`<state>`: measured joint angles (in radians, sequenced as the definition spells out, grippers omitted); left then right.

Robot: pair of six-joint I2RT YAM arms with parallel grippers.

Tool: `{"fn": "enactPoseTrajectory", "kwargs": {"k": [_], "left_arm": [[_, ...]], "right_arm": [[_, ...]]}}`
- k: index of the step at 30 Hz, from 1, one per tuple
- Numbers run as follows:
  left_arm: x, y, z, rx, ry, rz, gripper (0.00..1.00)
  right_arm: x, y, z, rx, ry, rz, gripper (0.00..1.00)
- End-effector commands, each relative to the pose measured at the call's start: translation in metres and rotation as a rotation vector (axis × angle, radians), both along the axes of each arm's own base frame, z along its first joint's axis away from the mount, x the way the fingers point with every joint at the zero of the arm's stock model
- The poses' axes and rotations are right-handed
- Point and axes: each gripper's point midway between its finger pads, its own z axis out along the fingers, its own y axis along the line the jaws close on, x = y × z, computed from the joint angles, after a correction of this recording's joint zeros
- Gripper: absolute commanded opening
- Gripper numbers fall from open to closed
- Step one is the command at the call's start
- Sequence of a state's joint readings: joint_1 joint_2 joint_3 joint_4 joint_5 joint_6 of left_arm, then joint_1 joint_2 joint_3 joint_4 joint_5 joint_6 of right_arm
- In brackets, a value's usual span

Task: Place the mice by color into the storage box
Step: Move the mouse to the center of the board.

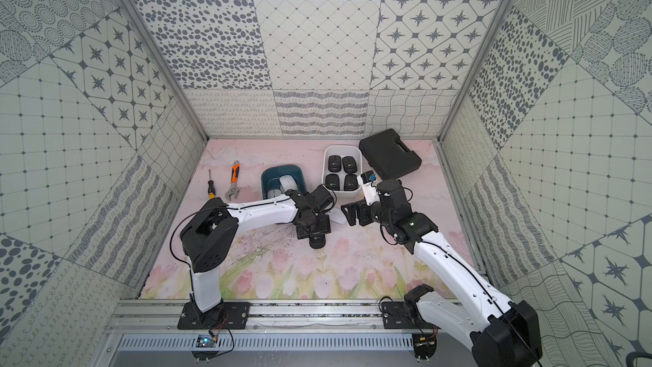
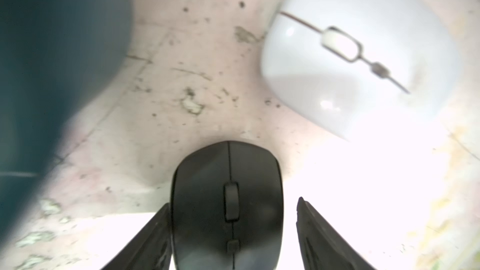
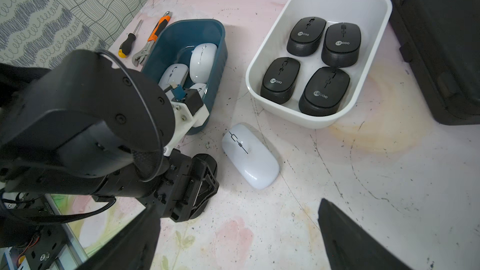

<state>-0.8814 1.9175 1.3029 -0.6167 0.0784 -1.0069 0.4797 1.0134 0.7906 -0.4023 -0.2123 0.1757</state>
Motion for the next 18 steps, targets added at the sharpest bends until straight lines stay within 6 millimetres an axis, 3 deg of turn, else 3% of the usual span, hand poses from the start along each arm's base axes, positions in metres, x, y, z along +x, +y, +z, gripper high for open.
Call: {"fn": "enactPoseTrajectory", "kwargs": {"k": [1,5,10,14,18], "left_arm": [[-0.008,-0.023,0.02,-0.14,0.041,0.022,0.89],[-0.005,-0.021,0.045,-0.153,-0.002,0.016,0.99],[-0.006,-0.008,0.087,-0.165,-0.067,0.013,0.99],[-0.01,0.024,0.128,-0.133,-0.153,0.022,0.99],[-0.015,0.082,0.172,-0.034,-0.293,0.067,0.99]], "right_arm": [[-0.001,0.0,0.003,0.025,-0.008,-0.001,0.99],[-0.003,-0.001,0.007,0.047,0.001,-0.02,0.99],[-0.007,-0.013,0.007,0.066,0.064,-0.118,0.99],[-0.014,-0.013,-0.016,0.074,0.21,-0.166,0.99],[-0.023,0.007,-0.053,0.033,0.325,-0.183,0.99]]}}
